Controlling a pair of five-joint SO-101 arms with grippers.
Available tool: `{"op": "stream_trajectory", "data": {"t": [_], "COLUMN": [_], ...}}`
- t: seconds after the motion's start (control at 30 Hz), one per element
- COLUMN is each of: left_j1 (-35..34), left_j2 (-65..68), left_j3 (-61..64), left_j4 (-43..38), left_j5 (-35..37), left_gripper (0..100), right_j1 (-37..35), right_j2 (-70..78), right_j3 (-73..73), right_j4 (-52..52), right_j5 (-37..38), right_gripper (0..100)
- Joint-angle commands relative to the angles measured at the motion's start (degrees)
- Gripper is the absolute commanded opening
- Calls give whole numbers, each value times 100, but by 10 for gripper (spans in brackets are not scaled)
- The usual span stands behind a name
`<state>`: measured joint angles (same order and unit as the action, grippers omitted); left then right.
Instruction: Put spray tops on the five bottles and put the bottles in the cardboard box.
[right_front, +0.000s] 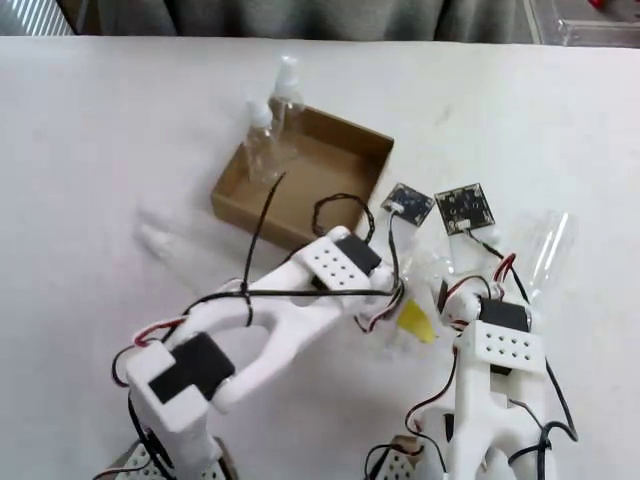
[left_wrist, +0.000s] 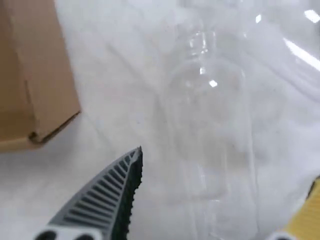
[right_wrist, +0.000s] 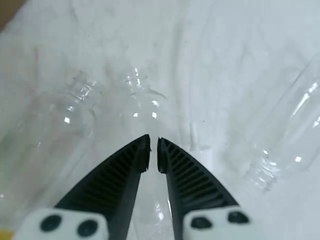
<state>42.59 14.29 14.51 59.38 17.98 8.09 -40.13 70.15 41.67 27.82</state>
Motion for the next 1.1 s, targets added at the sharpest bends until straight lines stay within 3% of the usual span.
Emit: {"op": "stream_trajectory", "data": {"t": [0.0, 0.5, 0.77, 1.07], "left_j1": [22, 57, 22, 171], "left_j2": [145, 769, 752, 752], "left_j3": [-308, -308, -536, -519], "left_j4": [-62, -88, -44, 281], "left_j5": [44, 18, -905, -958], "left_gripper": [469, 455, 123, 196], "right_j1": [-57, -57, -57, -57], "right_j2": [145, 145, 145, 145], "right_j3": [158, 158, 158, 158], "right_j4": [-22, -22, -22, -31], "right_j5": [0, 0, 0, 0], "right_gripper": [16, 16, 16, 16]}}
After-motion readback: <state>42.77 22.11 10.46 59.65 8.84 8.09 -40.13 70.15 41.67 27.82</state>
